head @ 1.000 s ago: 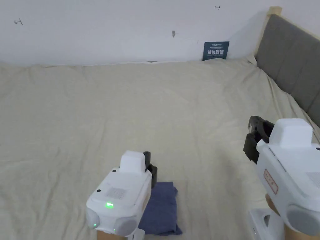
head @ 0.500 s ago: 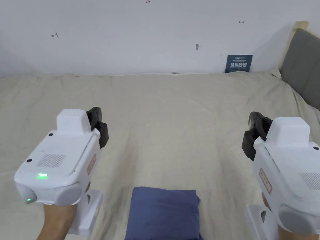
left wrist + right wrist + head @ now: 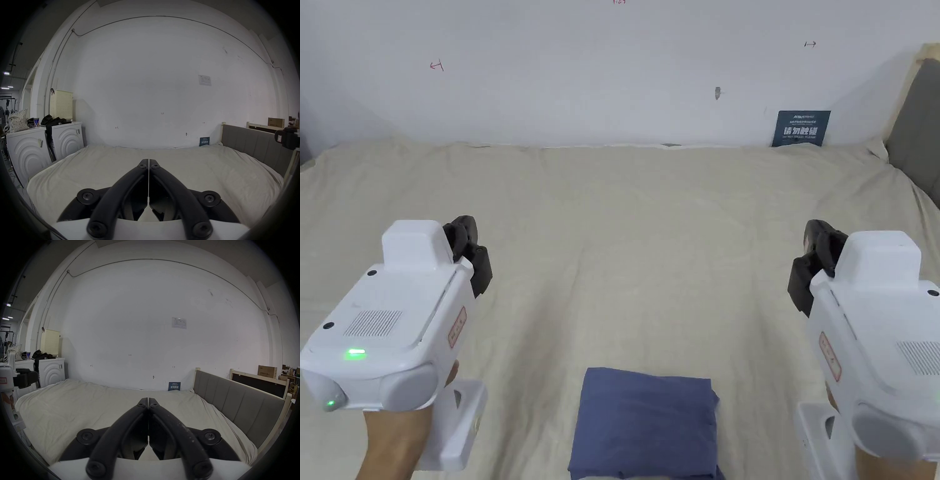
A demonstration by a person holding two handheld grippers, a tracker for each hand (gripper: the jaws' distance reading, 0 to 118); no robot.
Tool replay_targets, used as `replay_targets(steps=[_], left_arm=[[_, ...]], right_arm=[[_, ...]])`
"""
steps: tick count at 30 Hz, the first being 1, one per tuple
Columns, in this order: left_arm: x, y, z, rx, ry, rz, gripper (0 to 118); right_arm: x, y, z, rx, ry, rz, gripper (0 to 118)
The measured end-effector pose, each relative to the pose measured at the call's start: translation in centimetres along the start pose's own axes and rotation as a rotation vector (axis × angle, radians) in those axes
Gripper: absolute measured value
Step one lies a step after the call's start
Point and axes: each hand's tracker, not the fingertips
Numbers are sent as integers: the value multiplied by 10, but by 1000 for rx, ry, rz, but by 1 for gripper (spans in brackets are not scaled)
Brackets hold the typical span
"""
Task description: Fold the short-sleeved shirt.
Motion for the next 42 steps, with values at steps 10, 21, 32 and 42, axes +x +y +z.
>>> replay_targets(steps=[10,21,32,42], left_arm=[[3,-1,-4,5,-12,3,0],[5,-8,-8,-18,-28,15,0],[-4,-17,-10,-52,-27,30,0],[-11,-51,-26,-191,-69,94,2]], right_arm=[[-1,-2,-3,-9,2,7,2],[-24,-45,-28,-85,32,17,2],[-90,-199,-69,-428,181,71,2],[-108,-284,-80,-638,153,24,2]])
